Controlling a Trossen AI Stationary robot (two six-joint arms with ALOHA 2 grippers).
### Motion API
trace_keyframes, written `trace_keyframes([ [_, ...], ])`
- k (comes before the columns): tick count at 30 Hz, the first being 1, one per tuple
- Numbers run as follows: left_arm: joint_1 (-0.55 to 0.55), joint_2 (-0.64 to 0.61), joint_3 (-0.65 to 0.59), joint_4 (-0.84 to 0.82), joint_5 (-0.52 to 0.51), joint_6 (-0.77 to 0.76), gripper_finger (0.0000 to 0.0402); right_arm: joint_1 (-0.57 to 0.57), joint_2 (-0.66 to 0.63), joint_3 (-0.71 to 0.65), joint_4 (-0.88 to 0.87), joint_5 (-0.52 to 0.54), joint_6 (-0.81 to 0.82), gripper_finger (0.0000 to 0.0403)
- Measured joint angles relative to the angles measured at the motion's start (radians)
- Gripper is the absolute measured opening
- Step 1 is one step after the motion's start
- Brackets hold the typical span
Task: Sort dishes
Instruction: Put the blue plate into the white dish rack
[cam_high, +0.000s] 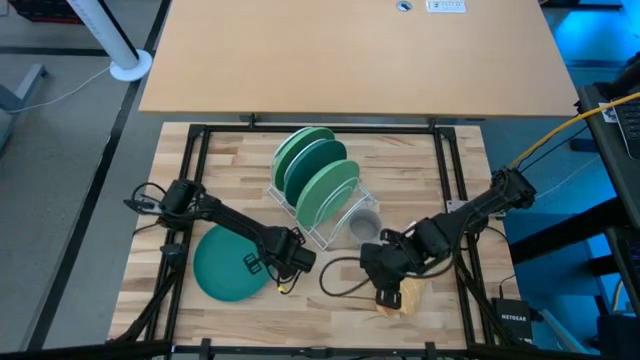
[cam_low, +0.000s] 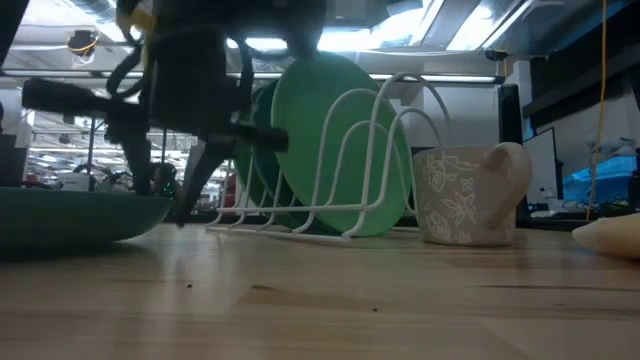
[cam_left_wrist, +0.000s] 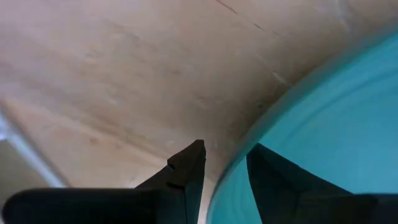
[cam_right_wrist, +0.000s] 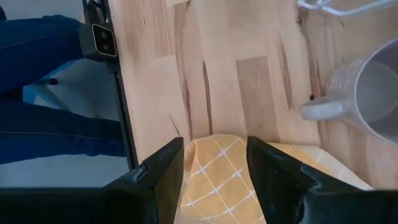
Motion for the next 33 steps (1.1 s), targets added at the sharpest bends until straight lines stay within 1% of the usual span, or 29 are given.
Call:
trace_keyframes([
  [3,0.000,0.030,0.000,0.000,0.000,0.021,0.0103,0.020,0.000,0.000,-0.001,0.032,0.000,0.0179],
  [6,0.000,0.042,0.001,-0.011,0.000,0.027,0.0086,0.035,0.000,0.000,-0.001,0.055,0.000,0.0179],
  [9,0.000,0.042,0.001,-0.014,-0.008,0.026,0.0055,0.037,0.000,0.000,-0.002,0.069,0.000,0.0179],
  [12,-0.001,0.025,0.003,-0.059,-0.017,-0.002,0.0017,0.034,0.000,0.000,-0.003,0.074,-0.001,0.0179],
  [15,-0.004,0.016,0.004,-0.095,-0.027,-0.087,0.0009,0.034,0.000,0.000,-0.003,0.101,0.005,0.0179],
  [21,-0.013,-0.017,0.006,-0.184,-0.031,-0.269,0.0004,0.035,0.000,0.000,-0.037,0.198,0.016,0.0179],
  [26,-0.015,-0.061,0.006,-0.228,-0.038,-0.410,0.0002,0.035,0.000,0.000,-0.164,0.267,0.018,0.0179],
  [33,-0.013,-0.165,0.007,-0.231,-0.043,-0.626,0.0001,0.035,0.000,0.000,-0.392,0.366,0.061,0.0179],
])
